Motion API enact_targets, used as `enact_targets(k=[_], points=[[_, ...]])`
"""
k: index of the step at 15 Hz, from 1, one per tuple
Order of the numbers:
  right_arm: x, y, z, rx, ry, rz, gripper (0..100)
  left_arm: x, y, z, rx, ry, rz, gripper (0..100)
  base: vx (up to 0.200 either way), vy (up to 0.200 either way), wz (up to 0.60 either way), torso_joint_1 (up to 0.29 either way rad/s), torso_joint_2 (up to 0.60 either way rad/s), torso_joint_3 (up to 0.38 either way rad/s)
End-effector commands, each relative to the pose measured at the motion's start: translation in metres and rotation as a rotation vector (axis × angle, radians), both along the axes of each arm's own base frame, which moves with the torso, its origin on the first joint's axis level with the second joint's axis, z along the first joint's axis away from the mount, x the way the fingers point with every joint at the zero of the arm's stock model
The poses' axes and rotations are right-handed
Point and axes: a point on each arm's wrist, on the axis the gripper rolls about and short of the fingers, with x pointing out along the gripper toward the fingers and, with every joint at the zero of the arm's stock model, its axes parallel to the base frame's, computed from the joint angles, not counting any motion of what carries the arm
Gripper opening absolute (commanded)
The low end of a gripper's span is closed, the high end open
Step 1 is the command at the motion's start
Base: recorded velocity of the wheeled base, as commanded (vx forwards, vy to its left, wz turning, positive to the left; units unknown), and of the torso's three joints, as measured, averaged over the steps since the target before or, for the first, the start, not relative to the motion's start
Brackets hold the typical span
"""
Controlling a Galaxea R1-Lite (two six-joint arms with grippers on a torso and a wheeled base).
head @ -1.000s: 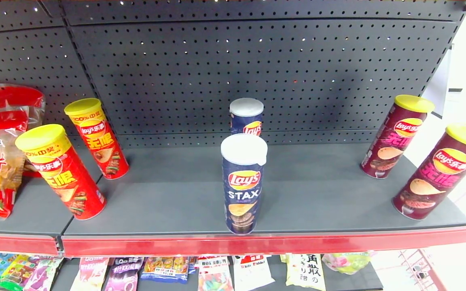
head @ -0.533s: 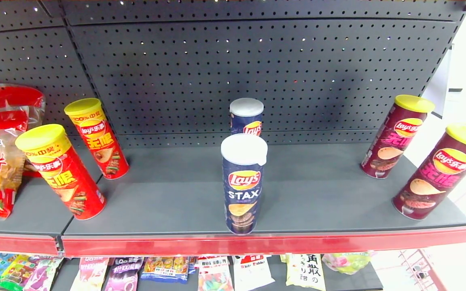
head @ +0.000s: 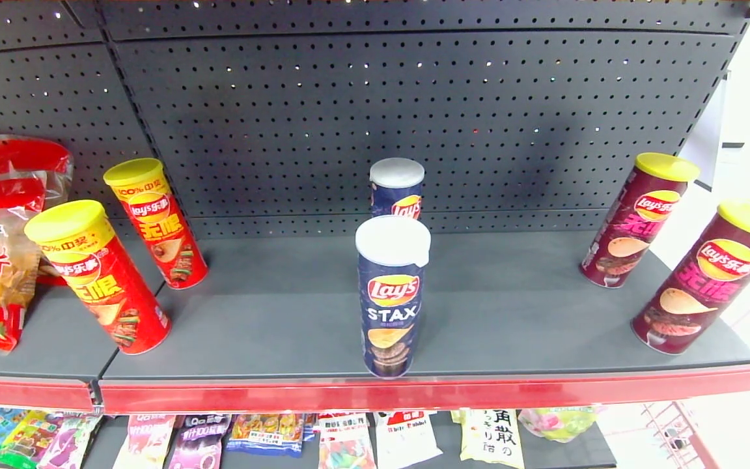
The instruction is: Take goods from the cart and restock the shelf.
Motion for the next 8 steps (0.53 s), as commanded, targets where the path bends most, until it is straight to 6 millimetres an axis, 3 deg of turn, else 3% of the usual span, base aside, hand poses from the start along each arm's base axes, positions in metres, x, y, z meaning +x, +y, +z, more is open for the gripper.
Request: enact_targets(k=[1,8], points=[[-0.0001,0.0000,0.0000,0.000,-0.001,0.001,100,0.0001,0.0000,0.0000,0.000,0.001,0.001,100,0.000,0.000,0.00,0.000,0.00,0.000],[-0.0002,0.0000,0.0000,0.003,-0.003,0.001,100,0.0001,0.0000,0.0000,0.000,0.001,0.001,100,0.000,0.000,0.00,0.000,0.00,0.000]])
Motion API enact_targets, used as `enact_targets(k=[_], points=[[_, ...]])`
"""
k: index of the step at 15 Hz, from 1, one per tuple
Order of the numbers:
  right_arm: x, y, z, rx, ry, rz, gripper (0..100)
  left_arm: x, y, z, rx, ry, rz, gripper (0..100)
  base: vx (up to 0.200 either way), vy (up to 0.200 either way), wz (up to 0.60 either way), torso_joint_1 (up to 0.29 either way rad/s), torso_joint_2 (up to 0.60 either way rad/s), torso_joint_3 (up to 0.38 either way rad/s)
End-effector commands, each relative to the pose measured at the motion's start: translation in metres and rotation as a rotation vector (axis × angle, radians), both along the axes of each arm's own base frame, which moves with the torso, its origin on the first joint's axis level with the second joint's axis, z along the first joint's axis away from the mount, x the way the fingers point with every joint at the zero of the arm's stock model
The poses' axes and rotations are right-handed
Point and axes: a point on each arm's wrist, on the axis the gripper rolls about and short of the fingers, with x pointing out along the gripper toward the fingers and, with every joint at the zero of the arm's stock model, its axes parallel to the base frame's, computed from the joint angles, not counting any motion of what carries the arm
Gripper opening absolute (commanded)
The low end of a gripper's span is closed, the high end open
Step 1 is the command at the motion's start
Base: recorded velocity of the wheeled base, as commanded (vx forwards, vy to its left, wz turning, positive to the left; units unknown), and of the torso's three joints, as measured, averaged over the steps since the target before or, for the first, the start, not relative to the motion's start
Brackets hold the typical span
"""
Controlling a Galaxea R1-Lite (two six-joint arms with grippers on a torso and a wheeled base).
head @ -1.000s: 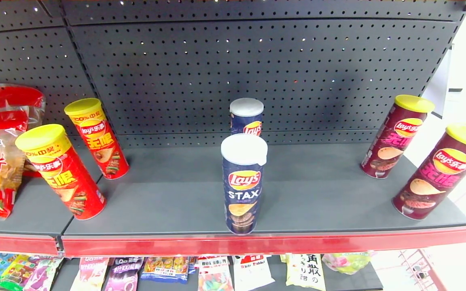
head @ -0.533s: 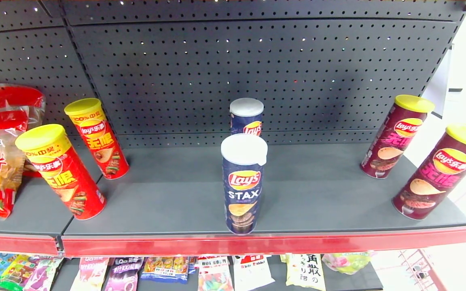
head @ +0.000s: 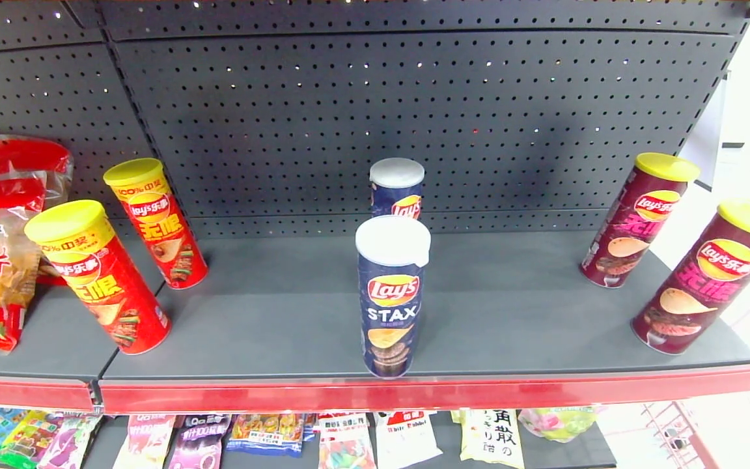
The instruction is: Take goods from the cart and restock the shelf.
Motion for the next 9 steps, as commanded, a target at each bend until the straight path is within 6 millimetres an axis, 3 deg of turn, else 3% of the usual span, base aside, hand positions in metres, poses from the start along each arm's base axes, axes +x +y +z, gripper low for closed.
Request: enact_targets(k=[1,9], points=[[-0.0001,0.0000,0.0000,0.000,-0.002,0.001,100,0.0001,0.0000,0.0000,0.000,0.001,0.001,100,0.000,0.000,0.00,0.000,0.00,0.000],[0.0000,0.0000,0.0000,-0.002,-0.001,0.001,100,0.0001,0.0000,0.0000,0.000,0.001,0.001,100,0.000,0.000,0.00,0.000,0.00,0.000]])
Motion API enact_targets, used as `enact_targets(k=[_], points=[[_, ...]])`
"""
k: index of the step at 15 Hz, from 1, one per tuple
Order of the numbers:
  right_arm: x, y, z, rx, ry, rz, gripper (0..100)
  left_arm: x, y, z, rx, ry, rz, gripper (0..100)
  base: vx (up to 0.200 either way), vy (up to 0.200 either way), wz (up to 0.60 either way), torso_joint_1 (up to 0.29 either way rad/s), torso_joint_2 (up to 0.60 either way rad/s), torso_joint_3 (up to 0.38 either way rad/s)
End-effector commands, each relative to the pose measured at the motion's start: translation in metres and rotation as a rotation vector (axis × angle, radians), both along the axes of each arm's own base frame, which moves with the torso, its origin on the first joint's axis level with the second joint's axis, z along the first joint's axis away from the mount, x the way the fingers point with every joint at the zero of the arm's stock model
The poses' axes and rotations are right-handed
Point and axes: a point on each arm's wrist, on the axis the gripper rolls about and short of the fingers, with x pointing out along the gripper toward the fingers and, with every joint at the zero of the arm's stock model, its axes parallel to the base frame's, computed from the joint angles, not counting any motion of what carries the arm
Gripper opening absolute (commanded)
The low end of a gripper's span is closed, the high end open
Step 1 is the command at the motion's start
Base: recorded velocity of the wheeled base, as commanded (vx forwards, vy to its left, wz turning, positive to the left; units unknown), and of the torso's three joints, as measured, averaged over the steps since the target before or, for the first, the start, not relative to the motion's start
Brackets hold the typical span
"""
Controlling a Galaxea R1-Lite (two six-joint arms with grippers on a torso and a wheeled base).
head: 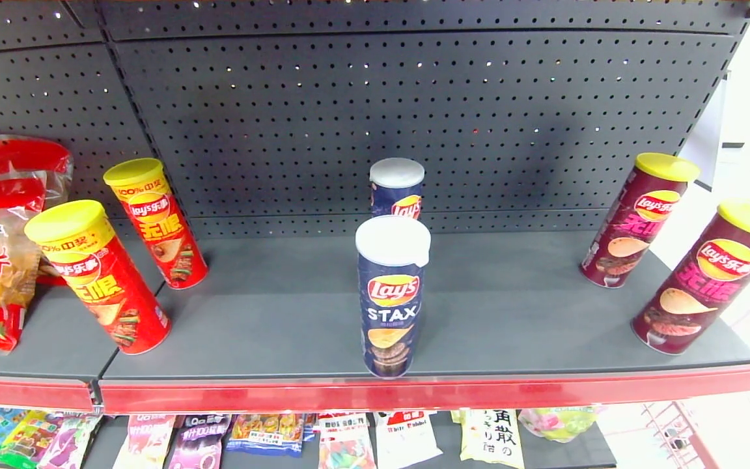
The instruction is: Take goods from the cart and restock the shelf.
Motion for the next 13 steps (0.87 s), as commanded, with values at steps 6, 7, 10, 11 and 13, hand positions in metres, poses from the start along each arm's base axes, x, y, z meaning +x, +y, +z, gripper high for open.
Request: enact_targets(k=[6,7,10,11,13], points=[[0.0000,0.0000,0.0000,0.000,0.000,-0.001,100,0.0001,0.0000,0.0000,0.000,0.001,0.000,100,0.000,0.000,0.00,0.000,0.00,0.000],[-0.0001,0.0000,0.0000,0.000,-0.002,0.001,100,0.0001,0.0000,0.0000,0.000,0.001,0.000,100,0.000,0.000,0.00,0.000,0.00,0.000],[0.0000,0.0000,0.0000,-0.001,0.000,0.001,100,0.0001,0.0000,0.0000,0.000,0.001,0.000,100,0.000,0.000,0.00,0.000,0.00,0.000],[0.0000,0.0000,0.0000,-0.001,0.000,0.001,100,0.0001,0.0000,0.0000,0.000,0.001,0.000,100,0.000,0.000,0.00,0.000,0.00,0.000],[0.0000,0.0000,0.0000,0.000,0.000,-0.001,100,0.0001,0.0000,0.0000,0.000,0.001,0.000,100,0.000,0.000,0.00,0.000,0.00,0.000]])
